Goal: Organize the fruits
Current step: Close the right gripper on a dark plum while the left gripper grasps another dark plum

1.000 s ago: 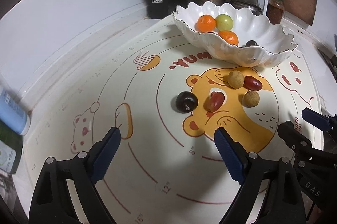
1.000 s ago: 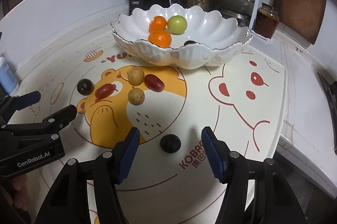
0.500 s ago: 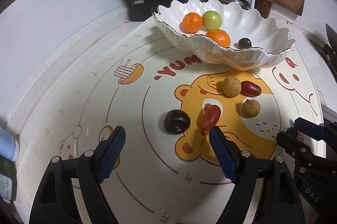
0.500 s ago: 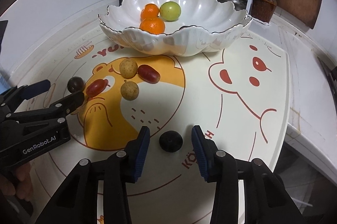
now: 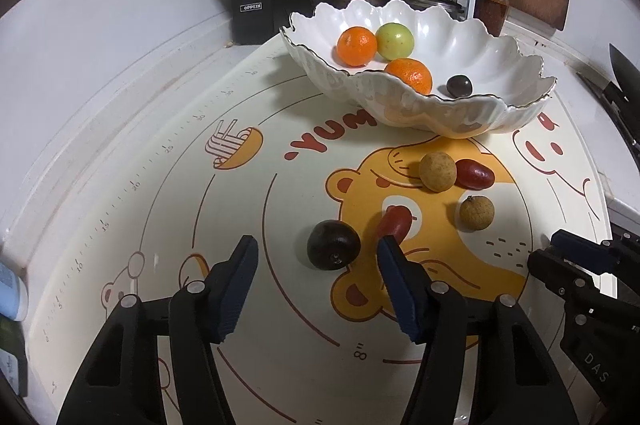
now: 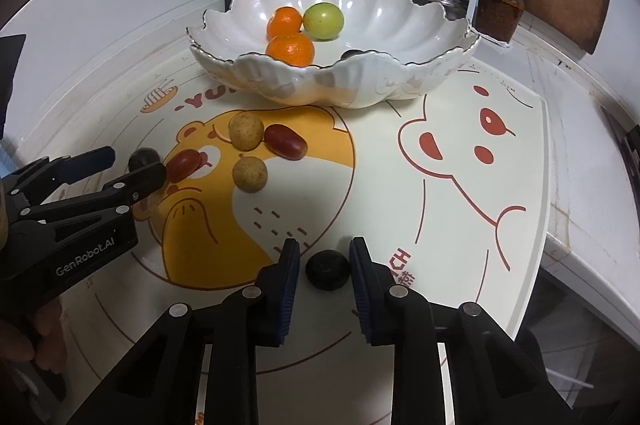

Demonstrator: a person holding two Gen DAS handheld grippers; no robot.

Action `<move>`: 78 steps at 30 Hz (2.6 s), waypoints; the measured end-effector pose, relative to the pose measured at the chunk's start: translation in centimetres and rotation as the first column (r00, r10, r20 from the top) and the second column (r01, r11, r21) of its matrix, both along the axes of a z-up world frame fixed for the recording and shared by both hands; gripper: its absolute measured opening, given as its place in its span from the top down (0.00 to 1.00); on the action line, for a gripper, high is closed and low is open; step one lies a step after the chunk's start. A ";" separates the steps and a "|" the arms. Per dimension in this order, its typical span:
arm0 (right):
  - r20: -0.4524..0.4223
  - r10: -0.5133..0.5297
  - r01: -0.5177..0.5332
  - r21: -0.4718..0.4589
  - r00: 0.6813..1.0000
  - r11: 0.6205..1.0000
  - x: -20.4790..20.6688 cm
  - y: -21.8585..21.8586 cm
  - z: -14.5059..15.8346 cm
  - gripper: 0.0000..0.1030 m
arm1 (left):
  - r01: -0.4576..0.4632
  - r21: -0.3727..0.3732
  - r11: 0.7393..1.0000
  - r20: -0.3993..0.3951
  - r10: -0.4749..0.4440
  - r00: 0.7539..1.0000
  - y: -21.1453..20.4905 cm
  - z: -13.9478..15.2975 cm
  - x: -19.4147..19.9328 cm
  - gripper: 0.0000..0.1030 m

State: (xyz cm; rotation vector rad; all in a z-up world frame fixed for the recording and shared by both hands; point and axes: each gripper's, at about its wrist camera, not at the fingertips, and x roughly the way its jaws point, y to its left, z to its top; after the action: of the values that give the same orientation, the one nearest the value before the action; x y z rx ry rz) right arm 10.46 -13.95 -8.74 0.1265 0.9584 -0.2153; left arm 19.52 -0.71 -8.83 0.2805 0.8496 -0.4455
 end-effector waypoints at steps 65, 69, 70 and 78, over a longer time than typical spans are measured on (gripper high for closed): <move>0.077 0.013 -0.014 0.008 0.997 1.000 -0.3 -0.8 2.4 0.78 | 0.023 -0.050 0.998 0.036 -0.021 0.999 -0.5 2.6 -0.8 0.74; 0.092 0.005 -0.007 0.016 0.996 1.000 -0.4 -1.5 3.0 0.78 | 0.023 -0.046 0.999 0.042 -0.021 0.999 -1.1 3.3 -0.8 0.74; 0.096 0.003 -0.004 0.017 0.995 1.000 -0.5 -1.7 3.1 0.78 | 0.023 -0.045 0.999 0.045 -0.021 0.999 -1.3 3.5 -0.9 0.74; 0.136 -0.020 0.018 0.019 0.990 1.000 -0.6 -3.5 4.5 0.78 | 0.027 -0.052 0.998 0.054 -0.024 0.998 -2.7 4.8 -1.0 0.74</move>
State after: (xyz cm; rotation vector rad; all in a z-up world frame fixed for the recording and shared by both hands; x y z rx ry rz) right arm 9.91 -17.41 -4.26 0.1642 0.8231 -0.2130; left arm 18.52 -3.40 -4.03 0.2539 0.7815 -0.4819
